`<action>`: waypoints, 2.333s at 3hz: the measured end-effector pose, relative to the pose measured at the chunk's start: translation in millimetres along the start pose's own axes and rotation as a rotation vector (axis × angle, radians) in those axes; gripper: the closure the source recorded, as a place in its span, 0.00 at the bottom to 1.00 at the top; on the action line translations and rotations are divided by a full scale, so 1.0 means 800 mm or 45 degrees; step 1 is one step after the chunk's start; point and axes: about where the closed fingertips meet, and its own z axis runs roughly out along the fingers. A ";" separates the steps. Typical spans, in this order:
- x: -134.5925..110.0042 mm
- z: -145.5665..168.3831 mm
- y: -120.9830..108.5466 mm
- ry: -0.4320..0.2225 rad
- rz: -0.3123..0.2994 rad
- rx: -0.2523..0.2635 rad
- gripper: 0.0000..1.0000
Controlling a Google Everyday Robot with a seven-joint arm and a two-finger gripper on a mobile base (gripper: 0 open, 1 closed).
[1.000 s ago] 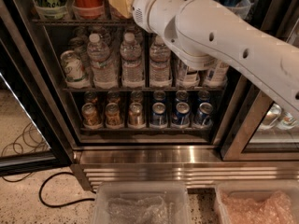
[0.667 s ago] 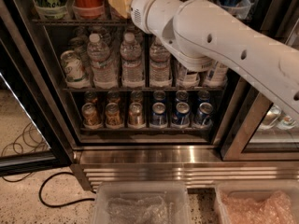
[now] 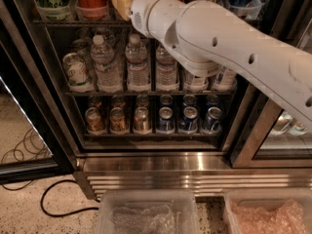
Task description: Pick coke can from top shelf of fridge
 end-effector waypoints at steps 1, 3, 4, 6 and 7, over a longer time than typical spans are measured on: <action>-0.004 0.001 0.005 -0.006 -0.012 -0.005 1.00; -0.031 0.001 0.009 -0.059 -0.057 -0.003 1.00; -0.040 0.001 0.007 -0.082 -0.073 0.001 1.00; -0.045 -0.008 -0.003 -0.098 -0.097 0.027 1.00; -0.049 -0.014 -0.009 -0.106 -0.108 0.042 1.00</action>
Offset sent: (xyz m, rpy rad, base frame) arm -0.0058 0.0082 0.0200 -0.0153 -0.0619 0.0018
